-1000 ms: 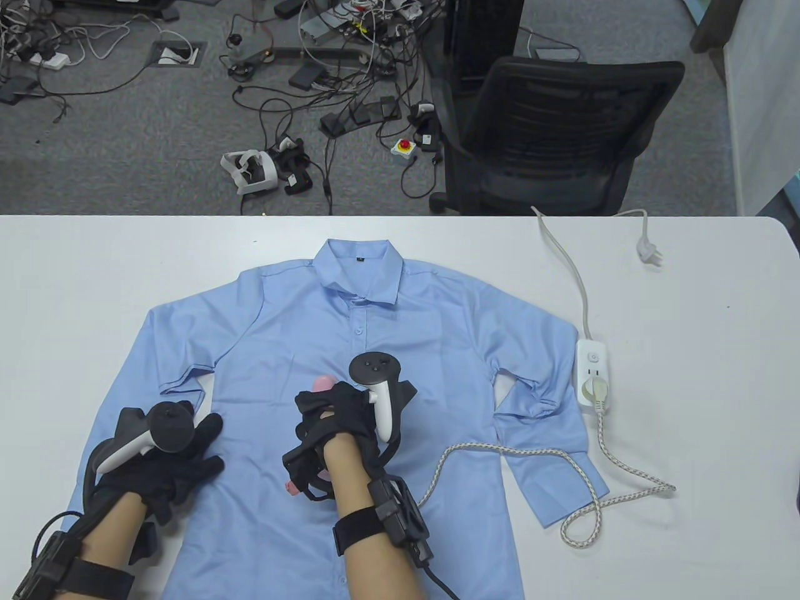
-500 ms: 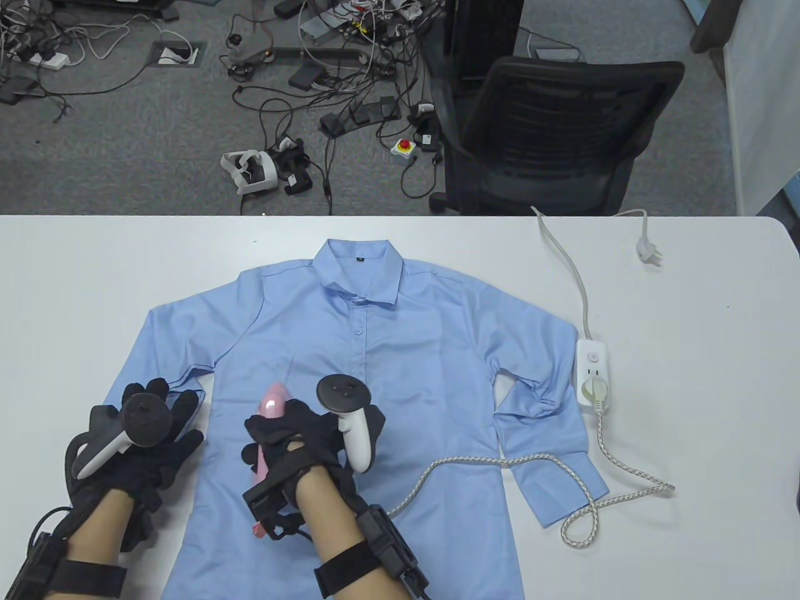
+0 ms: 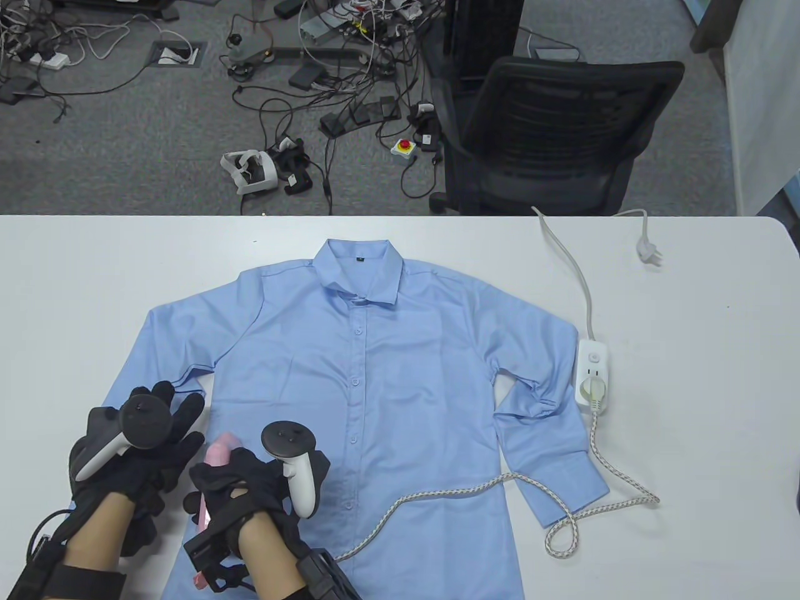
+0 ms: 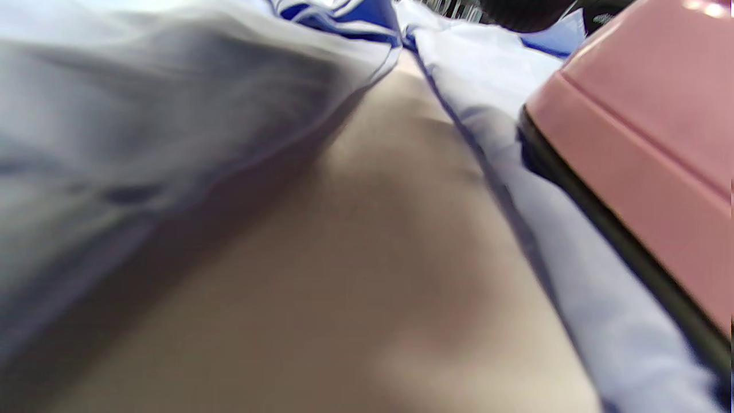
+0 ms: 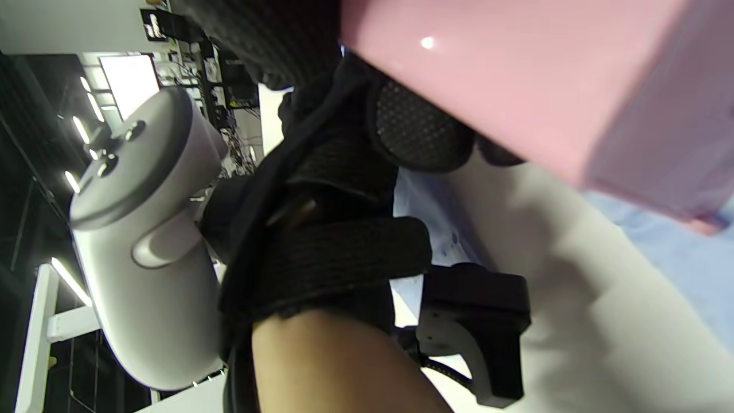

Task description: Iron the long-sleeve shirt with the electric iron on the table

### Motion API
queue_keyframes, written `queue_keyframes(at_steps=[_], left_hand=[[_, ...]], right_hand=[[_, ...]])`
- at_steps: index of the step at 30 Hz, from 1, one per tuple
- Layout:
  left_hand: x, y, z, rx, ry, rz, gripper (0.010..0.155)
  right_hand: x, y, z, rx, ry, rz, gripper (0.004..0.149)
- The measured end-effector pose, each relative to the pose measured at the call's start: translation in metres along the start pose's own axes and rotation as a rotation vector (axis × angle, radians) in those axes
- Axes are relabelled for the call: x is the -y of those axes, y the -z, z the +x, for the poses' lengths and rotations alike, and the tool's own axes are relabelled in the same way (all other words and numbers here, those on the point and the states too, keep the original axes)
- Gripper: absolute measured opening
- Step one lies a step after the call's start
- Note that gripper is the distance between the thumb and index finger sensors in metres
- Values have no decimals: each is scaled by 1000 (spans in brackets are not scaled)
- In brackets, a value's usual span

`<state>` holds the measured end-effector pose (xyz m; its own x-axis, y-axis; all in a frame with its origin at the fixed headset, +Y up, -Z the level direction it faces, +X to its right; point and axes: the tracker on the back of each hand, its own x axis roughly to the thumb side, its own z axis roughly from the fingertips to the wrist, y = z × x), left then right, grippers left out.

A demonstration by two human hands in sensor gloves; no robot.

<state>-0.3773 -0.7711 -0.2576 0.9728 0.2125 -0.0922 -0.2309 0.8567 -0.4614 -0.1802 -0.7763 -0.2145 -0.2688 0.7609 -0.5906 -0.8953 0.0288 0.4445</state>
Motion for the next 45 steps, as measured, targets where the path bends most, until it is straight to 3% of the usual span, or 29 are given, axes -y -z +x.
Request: queue_keyframes(at_steps=[4, 9, 17, 22, 33, 38, 45], left_hand=[[7, 4, 0, 8, 1, -56, 62], [7, 7, 0, 51, -1, -45, 56], [15, 12, 0, 56, -60, -173, 53], [13, 11, 1, 40, -44, -156, 52], [13, 11, 2, 31, -42, -165, 53], [13, 10, 3, 31, -44, -178, 54], [13, 10, 3, 30, -44, -182, 54]], right_hand=[[-4, 4, 2, -15, -40, -28, 65], [-5, 4, 4, -32, -57, -48, 65], [12, -1, 6, -74, -52, -89, 65], [23, -4, 5, -92, -40, -106, 64], [72, -26, -6, -129, -50, -234, 64], [95, -42, -12, -139, -92, -394, 63], [110, -50, -14, -167, -121, -449, 63]])
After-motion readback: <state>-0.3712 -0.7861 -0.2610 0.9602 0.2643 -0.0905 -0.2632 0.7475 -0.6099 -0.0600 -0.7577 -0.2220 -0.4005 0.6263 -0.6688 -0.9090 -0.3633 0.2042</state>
